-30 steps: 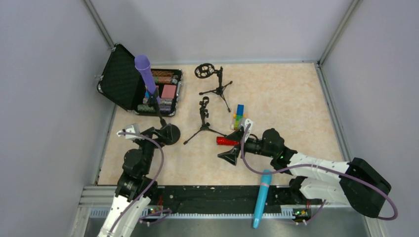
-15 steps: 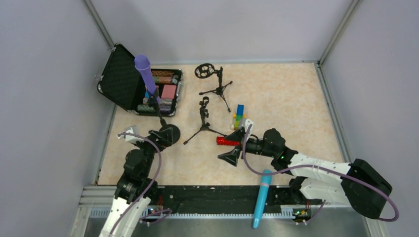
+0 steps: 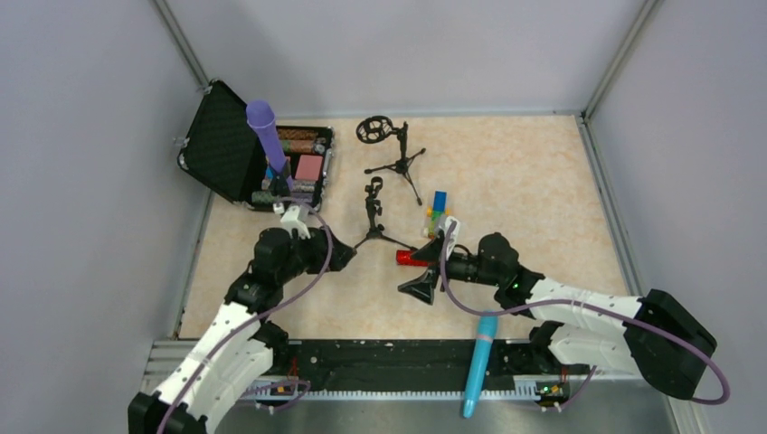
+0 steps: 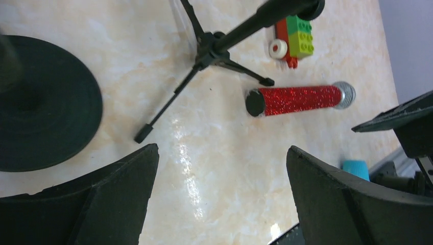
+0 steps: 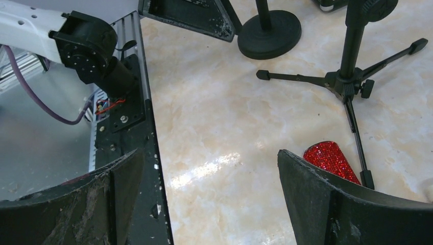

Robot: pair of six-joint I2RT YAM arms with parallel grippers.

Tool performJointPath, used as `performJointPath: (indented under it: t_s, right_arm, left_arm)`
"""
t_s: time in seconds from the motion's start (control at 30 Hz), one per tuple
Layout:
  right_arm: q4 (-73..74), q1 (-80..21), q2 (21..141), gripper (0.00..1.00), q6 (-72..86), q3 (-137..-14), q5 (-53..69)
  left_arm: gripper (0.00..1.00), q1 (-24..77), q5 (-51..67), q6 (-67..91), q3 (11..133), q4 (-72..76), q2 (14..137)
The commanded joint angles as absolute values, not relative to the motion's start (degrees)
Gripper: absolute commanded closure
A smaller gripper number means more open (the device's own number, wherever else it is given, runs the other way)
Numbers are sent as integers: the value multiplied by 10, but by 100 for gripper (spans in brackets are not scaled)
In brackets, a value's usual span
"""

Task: Attach the microphones to the stand

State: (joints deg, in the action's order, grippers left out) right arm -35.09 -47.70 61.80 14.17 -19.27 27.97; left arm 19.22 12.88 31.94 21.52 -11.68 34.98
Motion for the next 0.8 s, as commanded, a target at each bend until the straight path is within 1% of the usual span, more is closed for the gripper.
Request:
performJointPath:
  t_s: [0.0, 0.17, 0.57, 0.77]
  right_arm:
    - [-318, -471, 629, 1, 160, -235, 261]
    - [-299, -469, 632, 1, 167, -238, 246]
    - [-292, -460, 629, 1, 183, -242, 233]
    - [-248, -454, 638, 1, 200, -289, 195]
  left_arm:
    - [1, 192, 229, 294, 258, -80, 423]
    - [1, 200, 225, 290, 263, -80, 441]
    - [1, 218, 200, 283, 246, -67, 380]
    - [1, 243, 196, 268, 258, -72, 353]
